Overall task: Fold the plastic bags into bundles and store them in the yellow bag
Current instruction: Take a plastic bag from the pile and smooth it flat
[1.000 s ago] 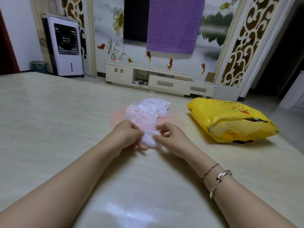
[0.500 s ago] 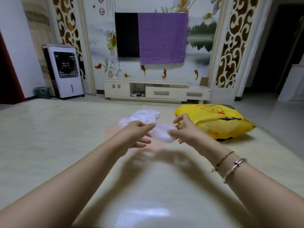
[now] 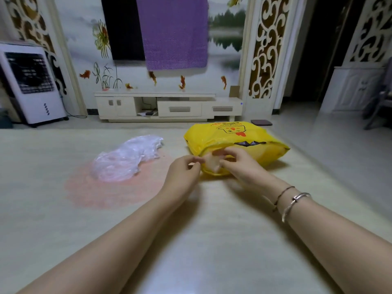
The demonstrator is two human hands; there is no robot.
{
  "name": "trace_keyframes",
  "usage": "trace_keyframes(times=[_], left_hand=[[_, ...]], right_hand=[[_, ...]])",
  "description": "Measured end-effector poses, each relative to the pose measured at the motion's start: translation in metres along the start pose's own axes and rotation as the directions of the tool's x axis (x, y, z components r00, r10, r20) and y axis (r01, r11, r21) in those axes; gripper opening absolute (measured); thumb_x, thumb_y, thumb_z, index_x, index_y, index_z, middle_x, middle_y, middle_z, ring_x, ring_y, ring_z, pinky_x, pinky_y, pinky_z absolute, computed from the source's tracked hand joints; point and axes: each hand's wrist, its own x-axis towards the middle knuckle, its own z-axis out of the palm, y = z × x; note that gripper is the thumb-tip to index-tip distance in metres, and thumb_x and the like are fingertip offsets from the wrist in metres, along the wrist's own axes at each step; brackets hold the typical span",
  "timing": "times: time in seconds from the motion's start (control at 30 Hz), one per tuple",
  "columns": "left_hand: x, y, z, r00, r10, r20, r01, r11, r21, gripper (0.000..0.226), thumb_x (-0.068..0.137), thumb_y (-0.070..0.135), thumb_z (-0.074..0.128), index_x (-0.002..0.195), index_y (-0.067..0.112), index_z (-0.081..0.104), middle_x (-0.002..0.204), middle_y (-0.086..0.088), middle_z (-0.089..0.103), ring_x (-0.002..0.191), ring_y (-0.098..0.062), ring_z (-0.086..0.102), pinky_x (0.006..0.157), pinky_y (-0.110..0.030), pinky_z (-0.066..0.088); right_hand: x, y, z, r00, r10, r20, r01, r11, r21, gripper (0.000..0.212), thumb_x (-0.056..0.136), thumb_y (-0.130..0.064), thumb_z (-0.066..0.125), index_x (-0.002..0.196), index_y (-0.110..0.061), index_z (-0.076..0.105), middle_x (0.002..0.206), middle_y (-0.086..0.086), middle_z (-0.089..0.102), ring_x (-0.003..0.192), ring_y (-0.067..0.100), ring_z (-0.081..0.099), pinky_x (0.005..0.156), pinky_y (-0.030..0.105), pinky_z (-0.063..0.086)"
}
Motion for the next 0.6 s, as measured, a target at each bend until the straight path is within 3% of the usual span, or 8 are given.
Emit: trace_keyframes(times=[0.1,0.17,0.23,0.33,0.43,0.5,0.6], left_hand=[[-0.002,-0.006,-0.001,0.999,0.034,-0.021,-0.035,0.999,-0.039,0.031,0.078,0.023,0.045,0.093,0.028,0.071,0.091,-0.006,0.075,0.089,-0.03,0.067,0.071,-0.029,0.049],[-0.002,-0.008,-0.003,0.999,0.025,-0.02,-0.026,0.997,-0.066,0.034,0.075,0.024,0.043,0.093,0.029,0.072,0.088,-0.006,0.075,0.086,-0.03,0.067,0.068,-0.026,0.046],[-0.002,-0.009,-0.004,1.0,0.014,-0.01,-0.014,0.997,-0.077,0.029,0.082,0.018,0.047,0.094,0.028,0.072,0.089,-0.01,0.075,0.067,-0.025,0.064,0.06,-0.022,0.041],[-0.003,-0.01,-0.005,1.0,-0.009,0.027,0.012,0.994,-0.104,0.029,0.083,0.011,0.05,0.095,0.026,0.071,0.089,-0.02,0.072,0.04,-0.005,0.038,0.042,-0.018,0.029],[-0.004,-0.006,-0.003,0.999,-0.015,0.04,0.02,0.992,-0.127,0.033,0.069,0.022,0.046,0.089,0.035,0.069,0.091,-0.021,0.072,0.052,-0.01,0.046,0.051,-0.02,0.034],[-0.007,-0.001,-0.003,0.998,-0.025,0.06,0.033,0.989,-0.141,0.031,0.068,0.023,0.047,0.087,0.036,0.068,0.096,-0.019,0.072,0.07,-0.017,0.054,0.065,-0.026,0.039],[-0.013,0.001,-0.008,0.996,-0.027,0.088,0.037,0.992,-0.118,0.031,0.066,0.023,0.047,0.086,0.033,0.069,0.1,-0.016,0.073,0.08,-0.019,0.056,0.069,-0.026,0.039]], right_hand=[[0.025,0.004,0.02,0.992,0.108,0.071,-0.096,0.983,-0.156,0.031,0.087,-0.013,0.045,0.113,-0.007,0.061,0.108,0.007,0.062,0.099,0.024,0.058,0.085,0.034,0.049],[0.036,0.0,0.028,0.973,0.202,0.11,-0.167,0.949,-0.269,0.024,0.091,-0.013,0.043,0.106,-0.005,0.059,0.105,0.014,0.06,0.094,0.027,0.054,0.082,0.033,0.045],[0.04,-0.008,0.032,0.958,0.245,0.151,-0.174,0.91,-0.375,0.027,0.097,-0.01,0.038,0.112,-0.003,0.059,0.116,0.018,0.056,0.1,0.027,0.051,0.084,0.03,0.039],[0.036,-0.01,0.034,0.968,0.207,0.14,-0.137,0.91,-0.392,0.029,0.095,-0.009,0.04,0.114,0.0,0.06,0.122,0.019,0.058,0.11,0.032,0.053,0.093,0.034,0.041],[0.018,-0.004,0.024,0.985,0.088,0.146,-0.015,0.899,-0.439,0.026,0.092,-0.009,0.042,0.113,-0.003,0.057,0.118,0.017,0.058,0.106,0.029,0.053,0.09,0.036,0.043],[0.0,-0.005,0.013,0.98,0.015,0.197,0.089,0.857,-0.508,0.039,0.094,-0.006,0.04,0.132,-0.009,0.048,0.129,0.016,0.05,0.12,0.03,0.046,0.097,0.034,0.037],[-0.023,-0.007,-0.001,0.971,-0.033,0.237,0.162,0.819,-0.55,0.058,0.095,-0.003,0.037,0.15,-0.019,0.029,0.157,0.008,0.022,0.146,0.021,0.018,0.114,0.028,0.016]])
